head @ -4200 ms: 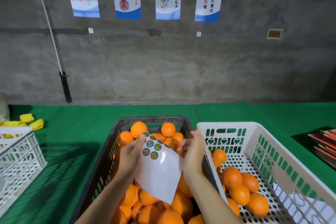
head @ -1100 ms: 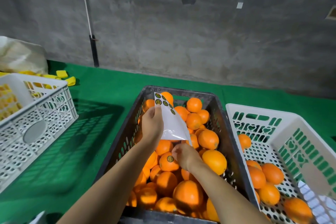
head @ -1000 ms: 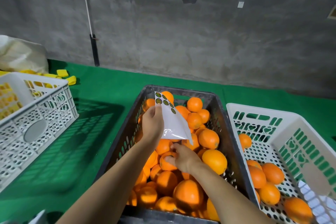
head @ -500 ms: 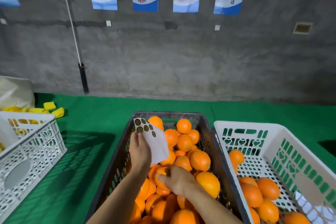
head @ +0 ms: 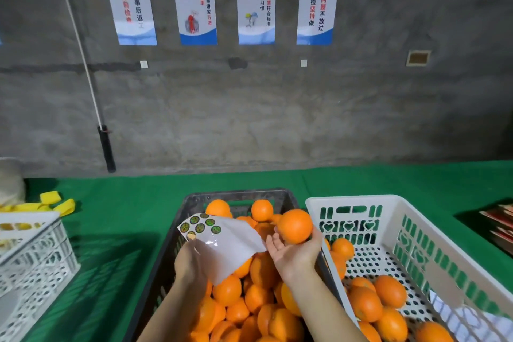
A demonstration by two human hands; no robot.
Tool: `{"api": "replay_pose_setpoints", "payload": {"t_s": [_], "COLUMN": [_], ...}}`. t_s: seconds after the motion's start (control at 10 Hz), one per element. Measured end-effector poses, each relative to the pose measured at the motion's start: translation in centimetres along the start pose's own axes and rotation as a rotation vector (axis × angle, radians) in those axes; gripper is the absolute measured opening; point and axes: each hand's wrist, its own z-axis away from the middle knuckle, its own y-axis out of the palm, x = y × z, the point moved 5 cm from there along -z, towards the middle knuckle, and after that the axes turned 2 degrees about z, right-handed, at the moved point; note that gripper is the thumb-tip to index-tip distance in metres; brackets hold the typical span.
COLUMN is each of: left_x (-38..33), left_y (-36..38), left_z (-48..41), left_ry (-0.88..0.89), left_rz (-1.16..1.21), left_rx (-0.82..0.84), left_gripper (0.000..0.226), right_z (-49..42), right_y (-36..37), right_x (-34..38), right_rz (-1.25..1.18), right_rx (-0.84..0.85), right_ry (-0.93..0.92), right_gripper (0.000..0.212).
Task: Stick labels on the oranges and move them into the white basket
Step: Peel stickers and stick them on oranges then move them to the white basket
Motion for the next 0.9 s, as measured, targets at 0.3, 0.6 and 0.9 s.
{"api": "replay_pose_setpoints", "payload": {"t_s": [0.3,0.6,0.9], "left_x": [2.5,2.2,3.9], "left_y": [-1.8,-1.9,1.4], "left_z": [3.2,3.1,3.0], "left_ry": [-0.356,-0.295,-0.337], "left_rz": [-0.968,-1.071,-1.230], "left_rx": [-1.029,-1.018,-0.617], "left_gripper": [0.028,0.023,0.018], "right_z": [-0.8,0.0,2.5], "right_y": [-0.7,0.5,1.6], "right_x": [4.7,1.7,-2.5], "right_rz": [-0.360,0.963,1.812], "right_rx": [0.214,0.157,0.373], "right_ry": [-0.073,-0.555,-1.119], "right_gripper": [0.097,0.022,0.050]}}
